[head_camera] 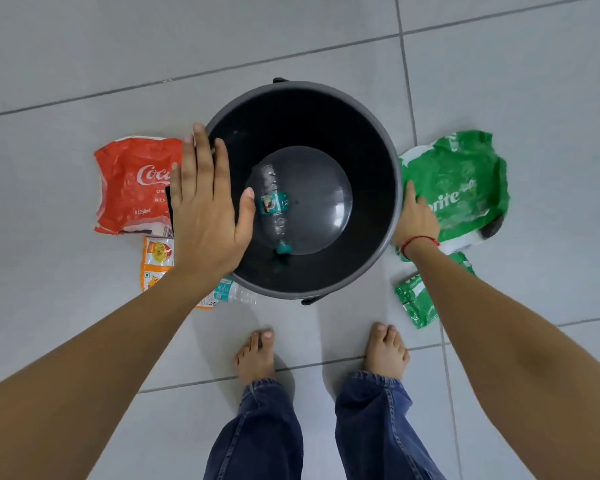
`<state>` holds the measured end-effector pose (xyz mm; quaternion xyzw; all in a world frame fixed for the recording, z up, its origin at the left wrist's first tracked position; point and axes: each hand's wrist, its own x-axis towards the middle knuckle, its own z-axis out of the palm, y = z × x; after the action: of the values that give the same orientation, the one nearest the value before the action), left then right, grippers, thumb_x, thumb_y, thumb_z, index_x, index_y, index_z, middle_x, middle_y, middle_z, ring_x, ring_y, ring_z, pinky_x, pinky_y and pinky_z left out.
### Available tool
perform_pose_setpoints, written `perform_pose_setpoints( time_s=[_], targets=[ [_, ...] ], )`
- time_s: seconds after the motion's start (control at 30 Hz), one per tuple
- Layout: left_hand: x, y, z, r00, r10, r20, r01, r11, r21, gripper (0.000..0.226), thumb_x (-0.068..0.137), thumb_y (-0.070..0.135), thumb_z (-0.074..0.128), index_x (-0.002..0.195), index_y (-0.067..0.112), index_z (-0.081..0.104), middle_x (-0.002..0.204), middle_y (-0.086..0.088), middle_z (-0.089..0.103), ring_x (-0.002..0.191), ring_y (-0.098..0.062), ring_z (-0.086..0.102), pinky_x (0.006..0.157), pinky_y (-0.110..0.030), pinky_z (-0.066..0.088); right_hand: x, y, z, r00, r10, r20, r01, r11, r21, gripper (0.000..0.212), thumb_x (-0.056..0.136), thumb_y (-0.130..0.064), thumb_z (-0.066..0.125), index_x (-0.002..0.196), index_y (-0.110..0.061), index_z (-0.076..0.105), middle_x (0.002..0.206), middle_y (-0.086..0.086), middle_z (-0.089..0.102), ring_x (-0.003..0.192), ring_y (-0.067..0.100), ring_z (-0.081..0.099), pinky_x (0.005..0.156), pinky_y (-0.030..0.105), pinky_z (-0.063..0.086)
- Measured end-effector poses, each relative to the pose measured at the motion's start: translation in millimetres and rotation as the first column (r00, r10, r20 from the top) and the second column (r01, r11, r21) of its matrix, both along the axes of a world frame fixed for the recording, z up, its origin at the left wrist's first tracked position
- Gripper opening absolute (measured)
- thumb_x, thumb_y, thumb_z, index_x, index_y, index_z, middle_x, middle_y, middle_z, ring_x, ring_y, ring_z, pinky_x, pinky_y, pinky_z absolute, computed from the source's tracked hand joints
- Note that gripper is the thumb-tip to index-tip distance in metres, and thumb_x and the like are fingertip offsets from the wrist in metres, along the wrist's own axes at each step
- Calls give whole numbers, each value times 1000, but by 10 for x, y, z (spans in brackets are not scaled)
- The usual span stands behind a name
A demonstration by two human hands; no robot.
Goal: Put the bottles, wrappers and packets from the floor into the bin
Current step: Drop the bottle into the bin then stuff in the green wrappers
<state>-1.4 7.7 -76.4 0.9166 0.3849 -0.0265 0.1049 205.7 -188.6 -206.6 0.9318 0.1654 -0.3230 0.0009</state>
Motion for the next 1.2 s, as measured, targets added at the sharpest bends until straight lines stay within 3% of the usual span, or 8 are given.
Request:
perform_pose_setpoints(
  time_s=[0.23, 0.43, 0.53, 0.6, 0.83, 1.0, 1.1, 1.2],
  targets=[
    [6, 2, -10, 1000, 17, -14, -17, 1000, 6, 62, 95, 32, 31, 150, 5, 20, 160, -18, 11, 148, -32, 10, 119, -48, 16, -93, 35, 1122, 898, -279, 339, 82, 864, 496, 48, 83, 4, 49, 131, -3, 52, 90, 22, 65, 85, 34, 59, 74, 39, 48],
    [19, -1, 22, 998, 26, 50, -22, 998, -65, 62, 93, 28, 27, 151, 9, 16, 161, -16, 9, 149, -29, 5, 120, -44, 6, -873, 340, 1924, 831, 219, 512, -441, 820, 364, 56, 67, 0, 34, 109, -8, 70, 98, 9, 74, 73, 26, 53, 49, 23, 30],
    [3, 5, 29, 998, 27, 61, -23, 997, -69, 62, 92, 26, 27, 151, 8, 16, 161, -16, 9, 149, -30, 6, 120, -47, 8, -1026, 591, 1712, 794, 513, 327, -558, 828, 57, 41, 77, -10, 37, 95, -14, 74, 129, 12, 61, 108, 35, 54, 85, 42, 40],
    [-2, 5, 15, 998, 24, 64, -20, 998, -65, 62, 92, 25, 28, 151, 8, 16, 160, -17, 10, 149, -31, 7, 120, -48, 10, -1065, 798, 1513, 786, 611, 94, -613, 790, -9, 31, 88, -18, 43, 102, -19, 71, 154, 16, 26, 140, 40, 20, 112, 57, 15],
    [-8, 0, -8, 997, 16, 71, -13, 999, -38, 61, 94, 23, 36, 151, 10, 18, 160, -17, 11, 149, -31, 9, 120, -46, 10, -929, 1223, 681, 737, 531, -417, -529, 838, 133, 74, 93, -36, 50, 148, -41, 1, 156, 14, -23, 143, 37, -17, 111, 63, -9],
    [-6, -13, 7, 997, 5, 73, -2, 999, -40, 60, 95, 22, 37, 151, 12, 19, 160, -17, 11, 149, -32, 8, 120, -46, 10, -777, 1217, 844, 672, 504, -543, -503, 848, 165, 101, 78, -48, 69, 151, -31, 0, 157, 15, -17, 145, 37, -6, 117, 56, 8],
    [-9, -13, 7, 998, 10, 66, -7, 999, -43, 60, 94, 22, 37, 151, 13, 20, 160, -17, 11, 148, -32, 9, 120, -47, 10, -667, 1105, 1329, 801, 542, -256, -407, 806, 430, 74, 86, -36, 65, 146, -12, 30, 156, 21, 14, 143, 34, 19, 116, 40, 20],
    [-7, -10, 5, 998, 10, 63, -7, 999, -42, 60, 94, 22, 37, 151, 13, 21, 160, -18, 11, 148, -32, 9, 120, -47, 10, -611, 701, 1668, 945, 32, 326, -291, 539, 790, 28, 89, -11, 56, 115, 0, 62, 123, 19, 55, 116, 31, 51, 100, 40, 45]
  ],
)
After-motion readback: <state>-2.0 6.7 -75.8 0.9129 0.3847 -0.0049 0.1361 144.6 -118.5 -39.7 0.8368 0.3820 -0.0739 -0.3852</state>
